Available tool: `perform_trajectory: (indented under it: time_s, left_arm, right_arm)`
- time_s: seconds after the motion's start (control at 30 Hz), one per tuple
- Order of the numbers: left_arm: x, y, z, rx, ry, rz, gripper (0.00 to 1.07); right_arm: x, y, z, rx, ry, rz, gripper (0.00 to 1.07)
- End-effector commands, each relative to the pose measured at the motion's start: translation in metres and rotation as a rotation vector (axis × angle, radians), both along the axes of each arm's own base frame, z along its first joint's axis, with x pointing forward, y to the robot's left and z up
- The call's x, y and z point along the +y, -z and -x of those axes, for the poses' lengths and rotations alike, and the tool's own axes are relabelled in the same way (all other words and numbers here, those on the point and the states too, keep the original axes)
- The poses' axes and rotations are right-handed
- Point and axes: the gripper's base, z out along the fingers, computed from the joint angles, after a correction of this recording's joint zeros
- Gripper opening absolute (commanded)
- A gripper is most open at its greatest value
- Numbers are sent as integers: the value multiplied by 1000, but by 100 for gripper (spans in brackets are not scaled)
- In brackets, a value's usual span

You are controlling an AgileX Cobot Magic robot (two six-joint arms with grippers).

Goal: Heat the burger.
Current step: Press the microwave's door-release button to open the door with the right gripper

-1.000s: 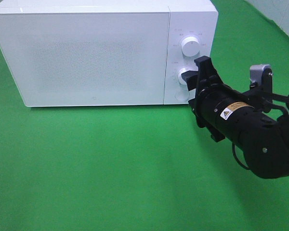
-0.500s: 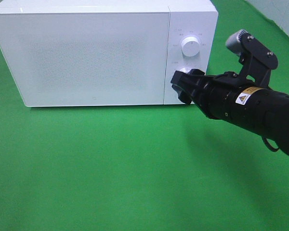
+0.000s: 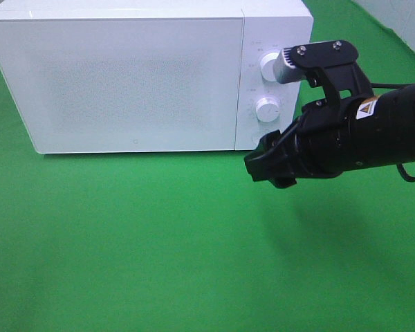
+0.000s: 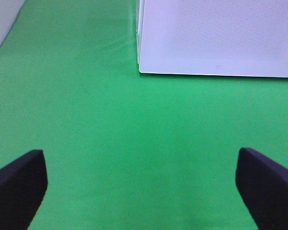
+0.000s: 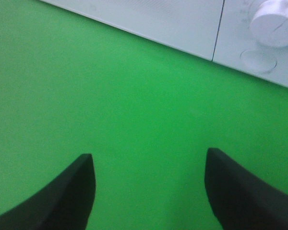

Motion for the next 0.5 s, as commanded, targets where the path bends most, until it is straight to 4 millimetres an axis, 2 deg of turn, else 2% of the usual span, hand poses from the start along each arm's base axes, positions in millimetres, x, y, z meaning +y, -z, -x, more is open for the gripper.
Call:
perform_trajectory:
  time_s: [0.03, 0.13, 0.2, 0.5]
  left_arm:
    - [0, 0, 2, -21, -2, 3, 100]
    - [0, 0, 2, -21, -2, 3, 100]
    - [0, 0, 2, -21, -2, 3, 100]
    - [0, 0, 2, -21, -2, 3, 100]
  right_arm:
    - [-6, -4, 13, 82, -87, 80, 64]
    - [-8, -5, 17, 98, -100, 93, 64]
    - [-13, -13, 28, 131, -135, 123, 64]
    - [-23, -31, 44, 139, -120, 108, 64]
